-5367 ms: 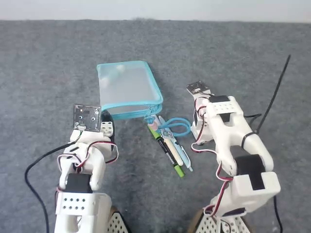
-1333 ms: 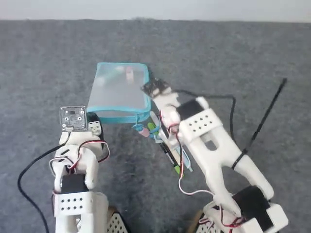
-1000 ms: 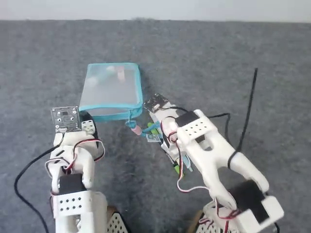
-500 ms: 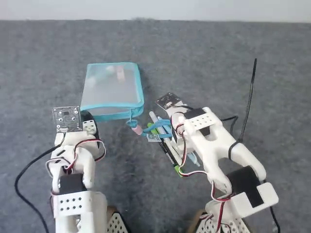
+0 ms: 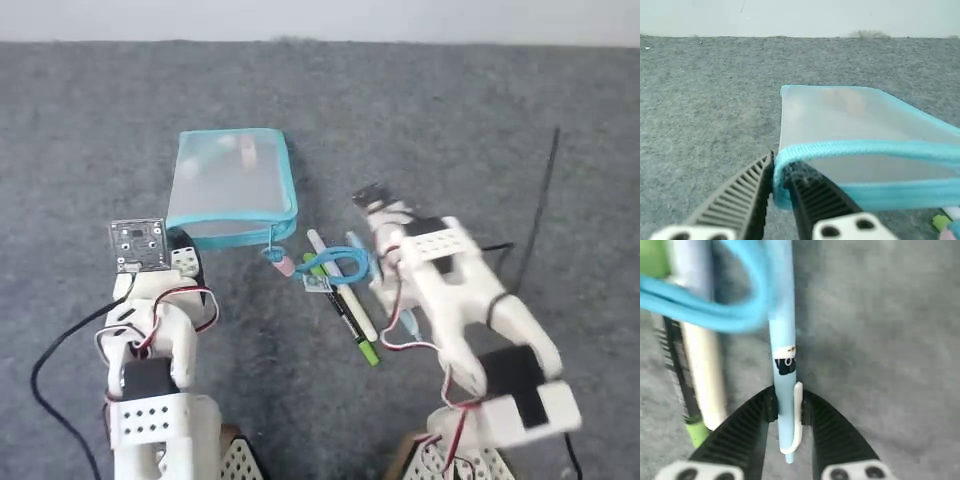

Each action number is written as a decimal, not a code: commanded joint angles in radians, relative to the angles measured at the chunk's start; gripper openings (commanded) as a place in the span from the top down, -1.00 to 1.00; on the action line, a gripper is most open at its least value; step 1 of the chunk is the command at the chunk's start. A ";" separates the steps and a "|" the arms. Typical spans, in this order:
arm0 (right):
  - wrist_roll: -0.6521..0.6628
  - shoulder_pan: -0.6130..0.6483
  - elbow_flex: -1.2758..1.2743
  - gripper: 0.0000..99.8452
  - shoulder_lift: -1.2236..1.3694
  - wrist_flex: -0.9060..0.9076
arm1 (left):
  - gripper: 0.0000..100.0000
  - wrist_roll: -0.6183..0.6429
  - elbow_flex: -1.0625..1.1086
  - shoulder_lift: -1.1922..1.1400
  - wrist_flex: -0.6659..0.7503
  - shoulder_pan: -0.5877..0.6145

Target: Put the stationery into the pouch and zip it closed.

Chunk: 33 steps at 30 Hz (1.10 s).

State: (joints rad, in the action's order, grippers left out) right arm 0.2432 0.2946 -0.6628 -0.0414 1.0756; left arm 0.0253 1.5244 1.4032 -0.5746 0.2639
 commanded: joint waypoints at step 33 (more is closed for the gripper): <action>0.009 -0.136 0.091 0.73 -0.027 0.073 | 0.98 0.009 -0.071 0.014 0.031 -0.035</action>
State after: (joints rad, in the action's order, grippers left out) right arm 0.2432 0.1534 -0.5493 0.0184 1.1400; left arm 0.0253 1.5244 1.4032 -0.5746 0.2363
